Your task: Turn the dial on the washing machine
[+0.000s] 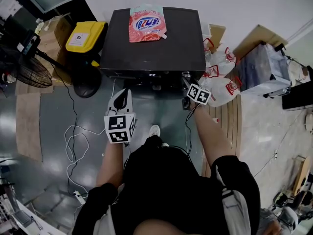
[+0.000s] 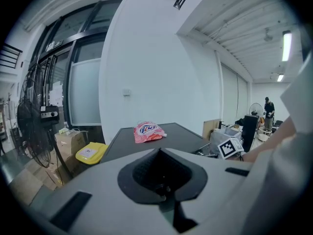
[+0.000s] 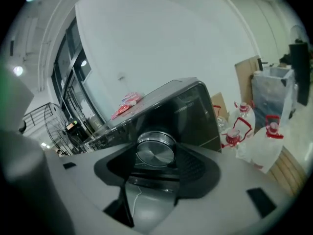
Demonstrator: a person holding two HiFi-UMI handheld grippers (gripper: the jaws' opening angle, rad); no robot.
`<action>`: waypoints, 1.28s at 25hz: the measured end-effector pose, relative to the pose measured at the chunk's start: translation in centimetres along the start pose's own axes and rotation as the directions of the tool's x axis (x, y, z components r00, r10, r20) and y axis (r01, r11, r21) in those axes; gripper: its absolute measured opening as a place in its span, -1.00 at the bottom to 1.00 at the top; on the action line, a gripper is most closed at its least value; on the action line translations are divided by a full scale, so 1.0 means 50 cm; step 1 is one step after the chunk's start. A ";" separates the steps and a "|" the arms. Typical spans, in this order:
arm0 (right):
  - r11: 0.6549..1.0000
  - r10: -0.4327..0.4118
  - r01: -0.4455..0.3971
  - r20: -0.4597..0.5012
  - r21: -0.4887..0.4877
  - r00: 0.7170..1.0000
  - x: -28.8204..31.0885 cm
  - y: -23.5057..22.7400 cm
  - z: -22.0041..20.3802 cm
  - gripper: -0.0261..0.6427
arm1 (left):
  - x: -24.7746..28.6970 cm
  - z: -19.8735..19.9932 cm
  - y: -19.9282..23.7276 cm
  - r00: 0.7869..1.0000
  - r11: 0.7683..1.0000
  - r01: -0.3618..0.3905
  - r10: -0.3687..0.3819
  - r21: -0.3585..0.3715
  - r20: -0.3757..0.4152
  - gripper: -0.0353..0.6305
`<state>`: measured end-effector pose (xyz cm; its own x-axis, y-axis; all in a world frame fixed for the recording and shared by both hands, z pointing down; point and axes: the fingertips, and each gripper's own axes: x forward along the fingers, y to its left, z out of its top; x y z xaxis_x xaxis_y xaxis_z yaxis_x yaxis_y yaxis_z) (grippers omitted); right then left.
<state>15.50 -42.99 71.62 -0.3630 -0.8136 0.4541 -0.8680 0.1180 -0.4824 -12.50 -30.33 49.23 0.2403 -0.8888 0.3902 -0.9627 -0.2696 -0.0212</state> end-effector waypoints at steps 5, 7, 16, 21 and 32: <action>0.998 0.032 -0.032 -0.006 0.055 0.999 0.002 -0.002 0.001 -0.15 | 0.000 0.002 0.003 1.000 1.000 -0.005 0.005 0.005 -0.001 -0.85; 0.998 0.030 -0.030 -0.006 0.050 1.000 0.001 0.000 0.001 -0.15 | -0.001 0.003 0.002 1.000 1.000 -0.004 0.004 0.007 -0.001 -0.85; 0.997 0.032 -0.032 -0.002 0.076 0.999 0.001 0.001 0.003 -0.15 | 0.001 0.005 -0.003 1.000 1.000 0.000 0.000 0.008 0.000 -0.85; 0.985 0.053 -0.055 0.014 0.163 0.998 -0.003 -0.006 0.000 -0.15 | -0.003 0.000 -0.006 1.000 1.000 -0.005 0.005 0.010 -0.006 -0.85; 0.808 0.118 -0.167 0.123 0.565 0.985 0.000 -0.025 -0.002 -0.14 | -0.002 -0.003 -0.001 1.000 1.000 -0.006 0.007 0.016 -0.017 -0.85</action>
<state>16.56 -43.07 72.29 -0.4179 -0.8581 0.2984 -0.4491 -0.0904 -0.8889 -12.48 -30.15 49.33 0.2318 -0.8844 0.4052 -0.9622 -0.2696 -0.0380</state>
